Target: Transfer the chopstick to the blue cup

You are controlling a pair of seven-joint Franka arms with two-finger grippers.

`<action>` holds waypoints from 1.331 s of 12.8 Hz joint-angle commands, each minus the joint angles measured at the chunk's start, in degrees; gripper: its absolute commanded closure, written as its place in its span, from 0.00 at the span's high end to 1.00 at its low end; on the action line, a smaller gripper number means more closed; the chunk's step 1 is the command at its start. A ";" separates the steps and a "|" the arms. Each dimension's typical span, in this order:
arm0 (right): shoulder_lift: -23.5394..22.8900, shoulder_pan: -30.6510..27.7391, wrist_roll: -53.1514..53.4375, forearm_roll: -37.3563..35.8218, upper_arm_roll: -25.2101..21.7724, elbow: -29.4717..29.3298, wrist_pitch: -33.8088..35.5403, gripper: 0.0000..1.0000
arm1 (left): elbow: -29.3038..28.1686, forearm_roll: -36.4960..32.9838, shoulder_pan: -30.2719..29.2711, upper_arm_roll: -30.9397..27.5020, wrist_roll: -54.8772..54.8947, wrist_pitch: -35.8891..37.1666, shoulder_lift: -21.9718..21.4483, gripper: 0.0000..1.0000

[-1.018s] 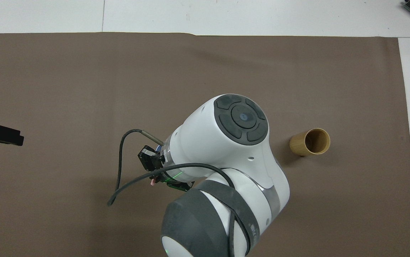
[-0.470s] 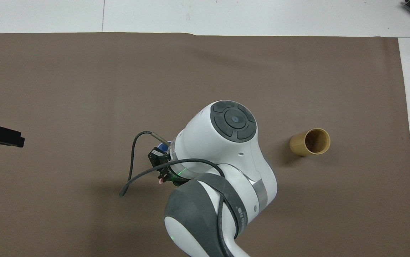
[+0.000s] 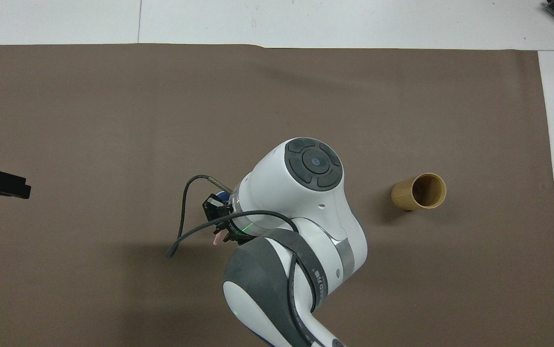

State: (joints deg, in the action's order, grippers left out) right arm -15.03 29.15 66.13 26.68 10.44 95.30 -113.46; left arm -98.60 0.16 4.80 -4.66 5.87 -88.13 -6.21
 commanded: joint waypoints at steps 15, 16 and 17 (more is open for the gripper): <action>12.47 -28.44 -35.70 -26.74 -0.07 -2.66 8.67 1.00 | 0.60 -0.69 -0.32 0.26 -0.68 0.68 -0.30 1.00; 12.74 -29.84 -37.11 -27.99 -0.24 -3.10 10.00 1.00 | 0.60 -0.69 -0.32 0.35 -0.68 0.68 -0.30 1.00; 12.66 -30.90 -38.26 -28.17 -0.16 -5.10 12.62 1.00 | 0.60 -0.69 -0.32 0.26 -0.68 0.68 -0.30 1.00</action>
State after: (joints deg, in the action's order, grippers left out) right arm -2.88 0.20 30.66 0.41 9.53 91.69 -103.87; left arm -98.60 0.16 4.80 -4.60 5.82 -88.13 -6.21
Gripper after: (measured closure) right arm 0.000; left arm 0.000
